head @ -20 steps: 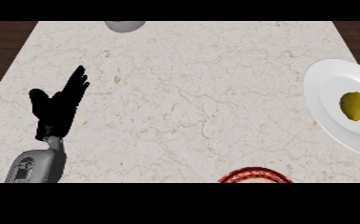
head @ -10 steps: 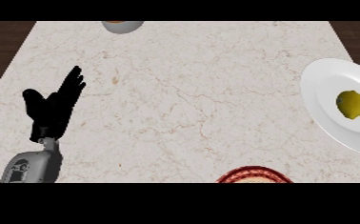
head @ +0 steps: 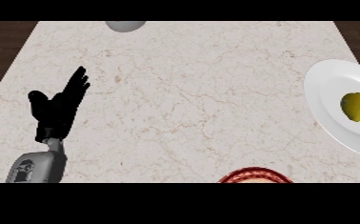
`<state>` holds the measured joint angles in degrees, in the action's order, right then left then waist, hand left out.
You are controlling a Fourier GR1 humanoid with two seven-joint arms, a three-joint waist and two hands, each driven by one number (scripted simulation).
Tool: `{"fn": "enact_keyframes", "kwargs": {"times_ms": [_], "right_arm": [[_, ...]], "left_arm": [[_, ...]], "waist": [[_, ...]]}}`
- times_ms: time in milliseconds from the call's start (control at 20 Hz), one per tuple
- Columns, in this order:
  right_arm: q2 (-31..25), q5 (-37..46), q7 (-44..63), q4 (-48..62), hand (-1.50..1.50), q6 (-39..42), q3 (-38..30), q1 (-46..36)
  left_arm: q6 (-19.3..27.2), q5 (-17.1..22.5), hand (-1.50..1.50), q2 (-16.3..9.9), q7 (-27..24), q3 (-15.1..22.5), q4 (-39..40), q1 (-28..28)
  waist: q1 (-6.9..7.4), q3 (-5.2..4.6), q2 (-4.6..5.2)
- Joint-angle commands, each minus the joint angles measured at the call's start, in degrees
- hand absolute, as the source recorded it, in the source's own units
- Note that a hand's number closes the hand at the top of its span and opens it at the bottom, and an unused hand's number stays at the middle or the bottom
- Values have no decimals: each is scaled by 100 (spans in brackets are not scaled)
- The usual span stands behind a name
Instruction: Pick the lemon from the placemat and place it in the plate
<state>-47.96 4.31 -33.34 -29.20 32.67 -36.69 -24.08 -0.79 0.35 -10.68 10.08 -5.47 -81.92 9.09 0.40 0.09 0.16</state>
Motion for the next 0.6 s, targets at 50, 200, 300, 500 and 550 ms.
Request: {"fn": "enact_keyframes", "kwargs": {"times_ms": [50, 200, 300, 500, 550], "right_arm": [[-262, -22, -728, 465, -150, 529, 83, 131], [-516, -42, -879, 715, -150, 513, 55, 39], [-617, 31, -989, 910, -150, 490, 109, -4], [-753, 48, -1284, 975, -150, 605, 183, 344], [-829, 53, -1150, 1078, -150, 506, 188, 122]], "left_arm": [[-36, -33, 0, -1, 97, 30, -90, 1], [-83, 29, 0, 47, -164, -13, -60, -181], [109, -66, 0, 136, 212, 77, -84, 244], [-56, -84, 0, 66, -83, 95, -161, -218], [-141, 60, 0, -83, -87, -135, 224, 256]], "waist": [[19, 1, 4], [49, 6, 13], [75, 17, 33], [63, 15, 14], [61, 16, 37]]}}
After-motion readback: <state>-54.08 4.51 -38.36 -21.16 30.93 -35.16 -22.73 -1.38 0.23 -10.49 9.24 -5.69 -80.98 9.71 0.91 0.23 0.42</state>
